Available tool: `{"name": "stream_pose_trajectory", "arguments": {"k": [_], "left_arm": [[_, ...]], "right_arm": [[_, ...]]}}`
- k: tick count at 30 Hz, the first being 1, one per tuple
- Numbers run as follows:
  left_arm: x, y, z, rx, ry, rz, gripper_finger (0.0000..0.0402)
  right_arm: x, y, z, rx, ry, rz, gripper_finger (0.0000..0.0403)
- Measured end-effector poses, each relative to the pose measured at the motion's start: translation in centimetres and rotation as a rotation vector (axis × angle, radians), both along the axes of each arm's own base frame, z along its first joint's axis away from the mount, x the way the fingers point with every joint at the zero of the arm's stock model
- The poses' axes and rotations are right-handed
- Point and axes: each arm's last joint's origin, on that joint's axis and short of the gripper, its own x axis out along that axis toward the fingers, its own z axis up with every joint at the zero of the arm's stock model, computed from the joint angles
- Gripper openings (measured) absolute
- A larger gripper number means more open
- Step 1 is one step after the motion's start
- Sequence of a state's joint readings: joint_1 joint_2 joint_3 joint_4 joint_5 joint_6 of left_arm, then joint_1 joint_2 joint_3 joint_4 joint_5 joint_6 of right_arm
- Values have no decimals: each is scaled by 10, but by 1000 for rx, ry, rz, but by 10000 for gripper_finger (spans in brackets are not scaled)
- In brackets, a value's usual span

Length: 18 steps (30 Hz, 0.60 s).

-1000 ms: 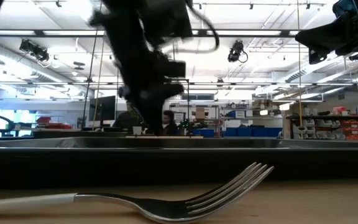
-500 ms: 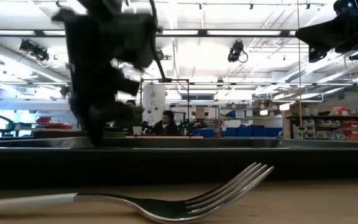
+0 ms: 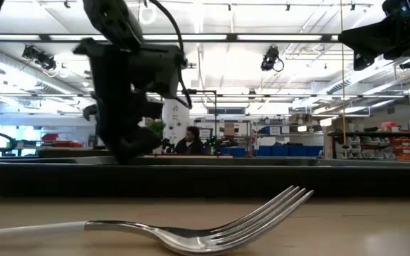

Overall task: Pick and place plate/cup/fork/spoon on tray
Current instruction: Move the black tray to the center of the table

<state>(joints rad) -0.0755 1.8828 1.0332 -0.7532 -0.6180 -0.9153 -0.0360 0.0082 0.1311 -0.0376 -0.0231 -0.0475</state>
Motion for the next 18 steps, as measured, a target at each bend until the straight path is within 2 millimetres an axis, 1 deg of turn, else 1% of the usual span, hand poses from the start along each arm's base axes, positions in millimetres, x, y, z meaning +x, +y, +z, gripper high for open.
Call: {"name": "stream_pose_trajectory", "arguments": {"k": [7, 11, 14, 18], "left_arm": [[15, 24, 1, 25, -77, -55, 8], [17, 31, 2, -14, -84, -64, 9], [16, 22, 8, -99, -106, -87, 9], [15, -8, 16, -146, -157, -130, 9]], "right_arm": [[0, 0, 0, 0, 0, 0, 38], [0, 0, 0, 0, 0, 0, 38], [0, 0, 0, 0, 1, 0, 38], [0, 0, 0, 0, 0, 0, 38]]}}
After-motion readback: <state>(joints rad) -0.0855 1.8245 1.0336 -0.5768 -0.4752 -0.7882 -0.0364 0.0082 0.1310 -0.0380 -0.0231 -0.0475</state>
